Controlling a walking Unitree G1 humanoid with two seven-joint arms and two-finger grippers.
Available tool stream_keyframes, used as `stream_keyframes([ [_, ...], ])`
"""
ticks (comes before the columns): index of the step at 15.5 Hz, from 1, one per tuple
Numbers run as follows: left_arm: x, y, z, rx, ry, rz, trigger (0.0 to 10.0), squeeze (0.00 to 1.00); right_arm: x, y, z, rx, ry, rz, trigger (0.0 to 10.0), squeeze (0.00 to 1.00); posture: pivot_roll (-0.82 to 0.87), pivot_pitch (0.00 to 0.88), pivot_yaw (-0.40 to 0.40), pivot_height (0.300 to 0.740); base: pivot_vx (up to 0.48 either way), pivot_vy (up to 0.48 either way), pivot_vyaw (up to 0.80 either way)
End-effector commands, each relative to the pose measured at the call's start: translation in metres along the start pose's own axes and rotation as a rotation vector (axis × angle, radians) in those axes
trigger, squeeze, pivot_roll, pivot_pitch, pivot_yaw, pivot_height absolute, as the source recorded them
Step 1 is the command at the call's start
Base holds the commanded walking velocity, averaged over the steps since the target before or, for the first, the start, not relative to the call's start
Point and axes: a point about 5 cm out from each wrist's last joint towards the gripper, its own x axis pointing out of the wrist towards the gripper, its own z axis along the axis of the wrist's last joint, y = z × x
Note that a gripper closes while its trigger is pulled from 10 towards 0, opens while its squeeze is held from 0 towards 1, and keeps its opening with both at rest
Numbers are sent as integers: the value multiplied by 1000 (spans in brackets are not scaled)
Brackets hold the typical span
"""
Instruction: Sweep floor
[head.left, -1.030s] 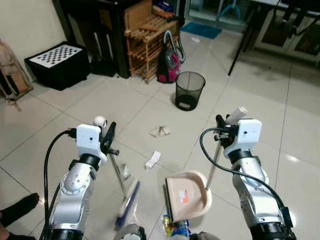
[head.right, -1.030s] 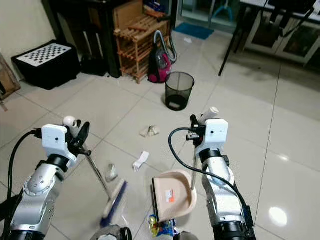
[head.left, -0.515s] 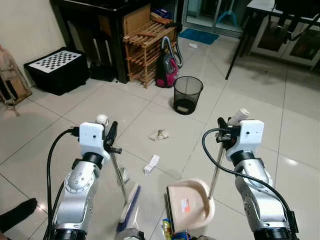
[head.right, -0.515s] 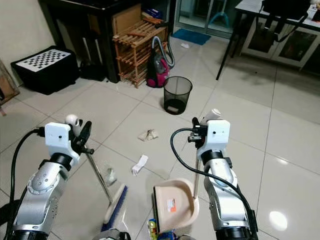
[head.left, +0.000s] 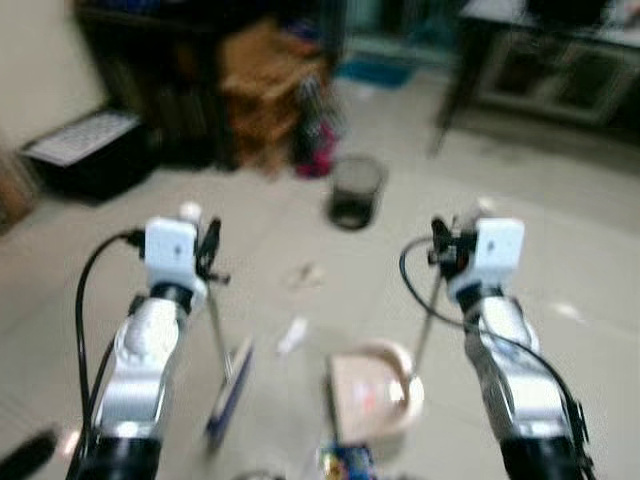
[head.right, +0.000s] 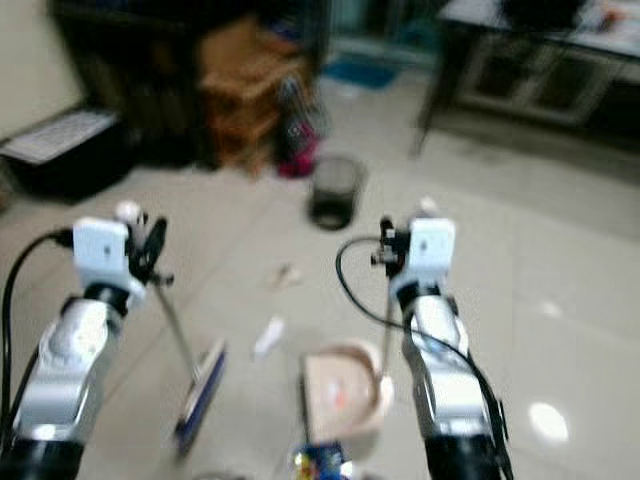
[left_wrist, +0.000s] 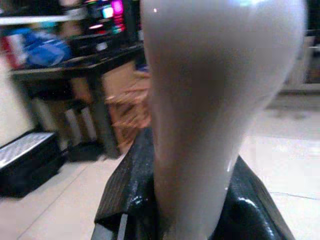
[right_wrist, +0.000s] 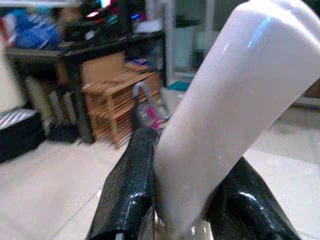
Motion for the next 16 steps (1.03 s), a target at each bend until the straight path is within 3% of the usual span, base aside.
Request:
stream_keyframes([
  [1,3,-8,8,15,-33,-35,10000,0,2,-11,3,-5,-1,-54,10000,0,15,62,25,740,390,0,-800],
  [7,11,-6,16,43,-56,-60,10000,0,9,-13,6,4,-11,-85,10000,0,17,60,36,740,426,0,-800],
  [16,15,-3,18,56,-67,-59,10000,0,15,-10,7,-2,-19,-53,10000,0,20,42,38,740,440,0,0],
])
